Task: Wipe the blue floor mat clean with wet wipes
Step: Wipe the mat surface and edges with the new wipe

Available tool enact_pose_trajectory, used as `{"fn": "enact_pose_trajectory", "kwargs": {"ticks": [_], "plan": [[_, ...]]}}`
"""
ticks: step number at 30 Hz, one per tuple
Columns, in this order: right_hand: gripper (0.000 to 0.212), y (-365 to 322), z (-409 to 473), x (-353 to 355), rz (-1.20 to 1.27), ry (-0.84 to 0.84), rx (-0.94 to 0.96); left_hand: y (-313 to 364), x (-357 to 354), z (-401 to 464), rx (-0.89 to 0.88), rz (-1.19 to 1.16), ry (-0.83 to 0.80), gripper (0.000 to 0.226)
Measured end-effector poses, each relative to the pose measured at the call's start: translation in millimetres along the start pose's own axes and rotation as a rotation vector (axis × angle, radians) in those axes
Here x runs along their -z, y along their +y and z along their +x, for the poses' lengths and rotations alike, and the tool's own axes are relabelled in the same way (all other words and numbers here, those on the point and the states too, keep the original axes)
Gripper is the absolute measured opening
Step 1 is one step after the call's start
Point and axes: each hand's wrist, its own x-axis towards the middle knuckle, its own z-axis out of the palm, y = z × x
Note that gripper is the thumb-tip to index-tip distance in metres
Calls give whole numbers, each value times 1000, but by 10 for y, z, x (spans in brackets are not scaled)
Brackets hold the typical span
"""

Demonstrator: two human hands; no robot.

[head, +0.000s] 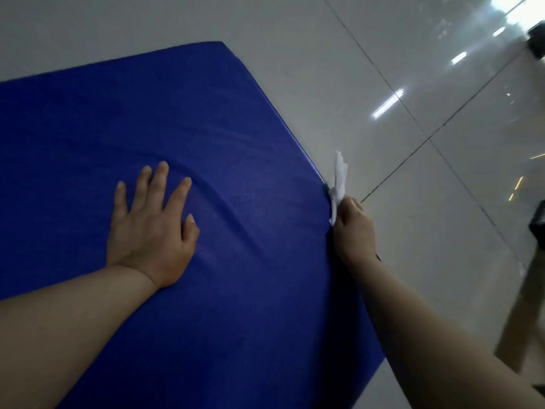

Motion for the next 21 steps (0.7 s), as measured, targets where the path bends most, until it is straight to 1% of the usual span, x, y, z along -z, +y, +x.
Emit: {"fn": "enact_pose_trajectory", "kwargs": {"ticks": [2,5,6,7,8,9,10,11,13,15,18,21], "plan": [[9,114,-105,58,-1,1,31,10,6,-9,4,0,-3,58],[18,121,-48,141,-87,15,36,20,8,-6,15,-8,-14,58],[30,76,-7,156,-106,40,5,21,13,-6,16,-9,-11,59],[48,7,19,158,-101,63,-28,24,16,-6,14,-11,-6,58],[61,-79,20,142,-44,70,-27,24,15,-8,12,-13,-5,58],[66,-166,8,101,38,47,14,26,18,-10,11,-14,-7,58],[64,-226,4,27,113,7,60,28,22,-12,13,-18,-9,58],[58,-271,10,-37,151,-40,84,31,24,-12,16,-23,-9,58],[46,-320,138,-103,120,-97,80,31,26,-7,17,-25,-11,59],[42,-338,301,-102,107,-125,53,30,24,0,15,-23,-11,59],[42,-294,336,-52,150,-116,34,22,26,-5,16,-24,-9,59],[48,-100,141,3,149,-110,-15,28,31,-6,17,-35,-11,58]]}}
